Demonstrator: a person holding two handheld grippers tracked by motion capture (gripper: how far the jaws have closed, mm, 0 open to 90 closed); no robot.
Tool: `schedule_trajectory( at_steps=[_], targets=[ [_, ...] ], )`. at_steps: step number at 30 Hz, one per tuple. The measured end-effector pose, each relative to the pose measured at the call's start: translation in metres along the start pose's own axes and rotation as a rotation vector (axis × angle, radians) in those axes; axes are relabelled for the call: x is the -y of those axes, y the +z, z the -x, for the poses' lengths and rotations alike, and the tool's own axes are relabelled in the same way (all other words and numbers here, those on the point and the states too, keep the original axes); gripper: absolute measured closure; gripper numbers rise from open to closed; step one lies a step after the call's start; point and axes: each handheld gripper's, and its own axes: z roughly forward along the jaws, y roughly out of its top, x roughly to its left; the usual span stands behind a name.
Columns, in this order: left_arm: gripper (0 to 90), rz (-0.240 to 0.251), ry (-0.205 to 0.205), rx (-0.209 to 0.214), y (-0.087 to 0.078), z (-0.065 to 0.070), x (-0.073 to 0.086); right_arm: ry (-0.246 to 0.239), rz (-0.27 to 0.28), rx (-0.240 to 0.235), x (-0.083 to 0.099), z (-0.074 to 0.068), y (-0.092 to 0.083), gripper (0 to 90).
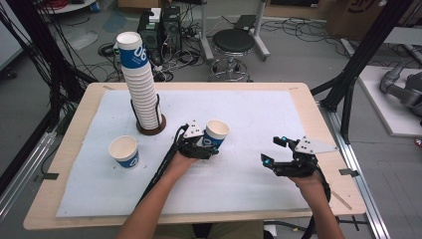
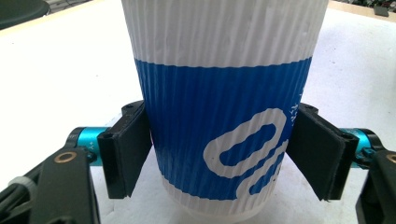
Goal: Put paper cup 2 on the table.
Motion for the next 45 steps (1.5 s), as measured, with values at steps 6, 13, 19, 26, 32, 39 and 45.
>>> schedule_trajectory(
  at_steps=[6, 13, 19, 26, 32, 39, 45],
  targets=[
    [25.4, -0.02, -0.003, 0.003, -0.003, -0.001, 0.002, 0.002, 0.003, -0.001, 0.0, 0.0, -0.001, 20.4],
    [25.5, -0.048, 0.016, -0.006, -0.008, 0.001, 0.004, -0.004, 0.001, -0.005, 0.0, 0.0, 0.0, 20.4],
    [25.3, -0.066, 0.028, -0.014, -0.012, 0.003, 0.006, -0.001, 0.002, -0.007, 0.0, -0.001, 0.0, 20.4],
    [21.0, -0.08, 0.01, -0.02, -0.014, 0.004, 0.007, 0.001, -0.001, -0.008, 0.0, -0.001, 0.0, 20.4],
    [17.4, -0.04, -0.025, -0.015, -0.029, 0.003, 0.014, 0.002, -0.002, -0.007, 0.001, 0.0, 0.0, 20.4],
    [17.2, 0.072, -0.05, -0.014, -0.059, 0.003, 0.02, 0.007, -0.003, 0.001, 0.002, 0.001, -0.001, 20.4],
    [17.2, 0.173, -0.066, 0.008, -0.081, 0.006, 0.02, 0.005, -0.004, 0.009, 0.002, 0.001, 0.0, 20.4]
  ],
)
